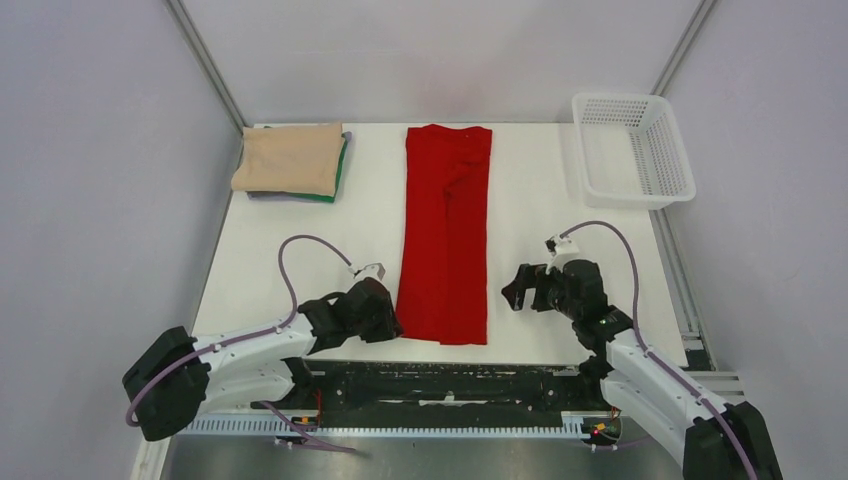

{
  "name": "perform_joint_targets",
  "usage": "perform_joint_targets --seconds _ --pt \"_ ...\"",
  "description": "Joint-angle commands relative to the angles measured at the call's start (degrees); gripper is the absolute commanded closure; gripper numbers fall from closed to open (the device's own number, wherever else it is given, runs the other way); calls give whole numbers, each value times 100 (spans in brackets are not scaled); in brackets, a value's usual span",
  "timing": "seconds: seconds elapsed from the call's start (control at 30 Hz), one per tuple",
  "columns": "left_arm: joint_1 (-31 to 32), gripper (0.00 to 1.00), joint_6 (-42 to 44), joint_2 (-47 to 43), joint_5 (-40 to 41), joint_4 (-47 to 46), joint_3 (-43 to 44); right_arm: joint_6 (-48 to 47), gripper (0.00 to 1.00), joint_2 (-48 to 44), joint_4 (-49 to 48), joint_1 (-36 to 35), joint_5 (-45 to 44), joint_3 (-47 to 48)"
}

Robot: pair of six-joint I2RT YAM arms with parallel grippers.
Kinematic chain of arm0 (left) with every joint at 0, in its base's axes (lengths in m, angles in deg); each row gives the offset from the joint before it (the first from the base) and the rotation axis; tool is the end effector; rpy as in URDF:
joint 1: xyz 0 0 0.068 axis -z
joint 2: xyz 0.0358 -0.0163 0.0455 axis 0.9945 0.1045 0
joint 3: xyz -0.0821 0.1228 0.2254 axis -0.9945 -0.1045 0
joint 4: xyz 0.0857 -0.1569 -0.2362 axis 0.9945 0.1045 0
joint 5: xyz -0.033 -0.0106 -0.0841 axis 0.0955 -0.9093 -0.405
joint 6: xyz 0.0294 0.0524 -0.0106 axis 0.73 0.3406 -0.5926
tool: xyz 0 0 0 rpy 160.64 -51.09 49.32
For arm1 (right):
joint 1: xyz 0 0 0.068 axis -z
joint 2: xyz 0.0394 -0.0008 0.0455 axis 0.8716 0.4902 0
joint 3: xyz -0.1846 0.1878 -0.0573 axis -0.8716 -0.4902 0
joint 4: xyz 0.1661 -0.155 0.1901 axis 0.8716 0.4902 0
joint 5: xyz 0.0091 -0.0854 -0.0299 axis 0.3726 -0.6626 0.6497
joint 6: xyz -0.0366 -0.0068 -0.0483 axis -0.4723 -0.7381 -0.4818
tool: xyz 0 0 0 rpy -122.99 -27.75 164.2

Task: Fold and stack the t-shirts
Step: Grab the bottom of the folded rectangular tshirt with both arms

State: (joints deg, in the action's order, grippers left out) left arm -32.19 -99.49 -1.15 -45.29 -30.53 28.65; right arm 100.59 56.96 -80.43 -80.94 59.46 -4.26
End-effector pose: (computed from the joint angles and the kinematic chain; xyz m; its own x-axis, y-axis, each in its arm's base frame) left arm 0.1364 -0.1679 0.1171 -0.9045 -0.1657 -0.3929 0.0318 0.8927 -0.4496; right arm 0.1918 0.0784 0.1371 -0.6069 0.1470 -0.7811 -0.2701 0.8861 0.3766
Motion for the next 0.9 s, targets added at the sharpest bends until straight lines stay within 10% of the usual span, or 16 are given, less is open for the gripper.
perform_joint_targets --seconds 0.0,0.13,0.63,0.87 --pt "-22 72 -53 190 149 -346 -87 -371 2 -86 1021 -447 149 266" --pt "-22 98 -274 207 189 -325 -220 -240 2 -192 1295 -1221 210 273" --pt "-18 98 -895 -346 -97 -353 -752 521 28 425 495 -3359 -515 -64" --pt "-7 98 -942 -447 -194 -369 -826 474 58 963 215 -3600 -619 -43"
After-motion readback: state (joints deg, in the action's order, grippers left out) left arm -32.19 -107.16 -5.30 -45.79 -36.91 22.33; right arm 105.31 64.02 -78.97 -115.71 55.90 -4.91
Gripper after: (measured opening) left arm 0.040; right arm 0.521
